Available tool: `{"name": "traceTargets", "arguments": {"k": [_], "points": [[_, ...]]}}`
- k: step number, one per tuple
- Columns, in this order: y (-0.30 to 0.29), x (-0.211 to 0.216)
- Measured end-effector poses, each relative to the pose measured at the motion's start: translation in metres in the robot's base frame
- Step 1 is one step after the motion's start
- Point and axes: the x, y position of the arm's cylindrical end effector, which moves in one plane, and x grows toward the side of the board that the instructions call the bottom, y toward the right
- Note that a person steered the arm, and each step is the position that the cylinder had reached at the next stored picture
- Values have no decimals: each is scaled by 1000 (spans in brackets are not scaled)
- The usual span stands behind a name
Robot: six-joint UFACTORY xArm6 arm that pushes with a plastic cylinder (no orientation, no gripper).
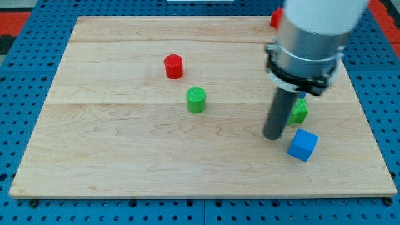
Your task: Push the green circle into the blue cube
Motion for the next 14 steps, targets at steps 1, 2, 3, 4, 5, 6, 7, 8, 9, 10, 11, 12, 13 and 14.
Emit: {"name": "traceTargets", "arguments": {"k": [1,2,3,4,5,6,7,8,9,10,11,12,13,14], "points": [[-78,-27],[-183,-49],[-166,-93],[-100,-80],[-67,-66],[-57,-39],[-34,-31],[-34,-2],[-31,22],[-19,32],[6,34],[22,37],[24,38],[-6,60]]}}
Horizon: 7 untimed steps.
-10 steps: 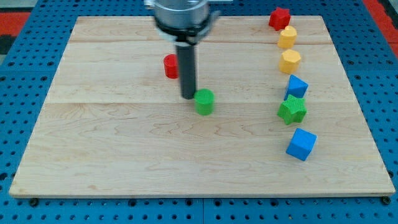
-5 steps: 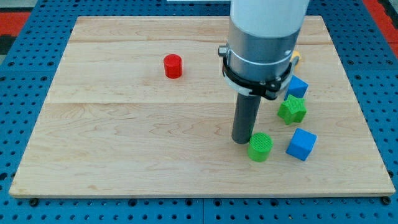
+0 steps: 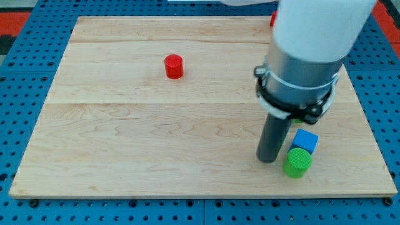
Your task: Push the green circle into the blue cube
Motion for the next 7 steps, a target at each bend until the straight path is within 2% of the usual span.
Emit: {"name": "traceTargets", "arguments": {"k": [1,2,4,6,7], "points": [[8,39],[22,49],[87,48],[73,12],[100,8]]}}
